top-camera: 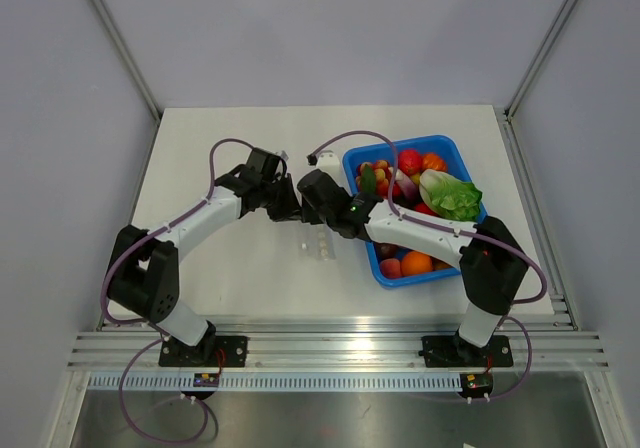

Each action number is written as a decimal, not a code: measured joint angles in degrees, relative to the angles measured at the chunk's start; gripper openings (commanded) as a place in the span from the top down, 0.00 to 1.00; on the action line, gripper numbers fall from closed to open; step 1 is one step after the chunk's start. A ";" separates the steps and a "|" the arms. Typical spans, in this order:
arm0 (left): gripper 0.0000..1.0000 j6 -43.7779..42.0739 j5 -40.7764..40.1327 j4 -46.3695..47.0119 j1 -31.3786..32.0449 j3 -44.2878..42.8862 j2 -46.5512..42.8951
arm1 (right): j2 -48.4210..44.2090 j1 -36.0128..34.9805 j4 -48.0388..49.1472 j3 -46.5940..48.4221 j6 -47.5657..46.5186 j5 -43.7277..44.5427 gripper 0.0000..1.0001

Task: Place the food in the zip-top bag and seal the zipper
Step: Open the zipper of the food storage bag at the center of the board.

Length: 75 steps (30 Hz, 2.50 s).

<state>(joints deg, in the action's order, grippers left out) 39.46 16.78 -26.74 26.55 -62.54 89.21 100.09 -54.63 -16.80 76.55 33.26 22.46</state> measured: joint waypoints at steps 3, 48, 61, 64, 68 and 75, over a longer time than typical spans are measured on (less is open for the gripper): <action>1.00 -0.17 0.11 -0.42 0.00 0.00 0.00 | -0.68 0.00 0.70 -1.18 0.46 -1.51 0.62; 1.00 -0.68 0.00 -2.05 -0.04 -0.44 -1.22 | -2.97 -2.40 -0.96 -4.46 1.57 -4.46 0.71; 1.00 -1.84 -0.79 -2.05 -0.90 -1.18 -2.19 | 2.93 -1.31 -7.26 5.57 -0.31 -2.14 0.91; 1.00 -2.25 -0.55 -2.97 -0.59 -1.60 -2.25 | 3.96 1.40 -7.04 7.91 -0.81 -2.51 1.00; 1.00 -3.28 -0.74 -5.20 -0.37 -3.23 -2.21 | 3.93 4.98 -6.86 8.83 -1.95 -2.51 1.00; 1.00 -9.03 -2.97 -16.15 -1.99 -23.93 3.10 | 3.10 5.95 -8.55 14.67 -5.05 -1.97 1.00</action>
<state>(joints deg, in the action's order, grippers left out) 30.44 13.80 -42.89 24.56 -86.48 92.31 103.20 -48.69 -25.34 91.22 28.21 20.49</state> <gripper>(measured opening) 0.008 0.011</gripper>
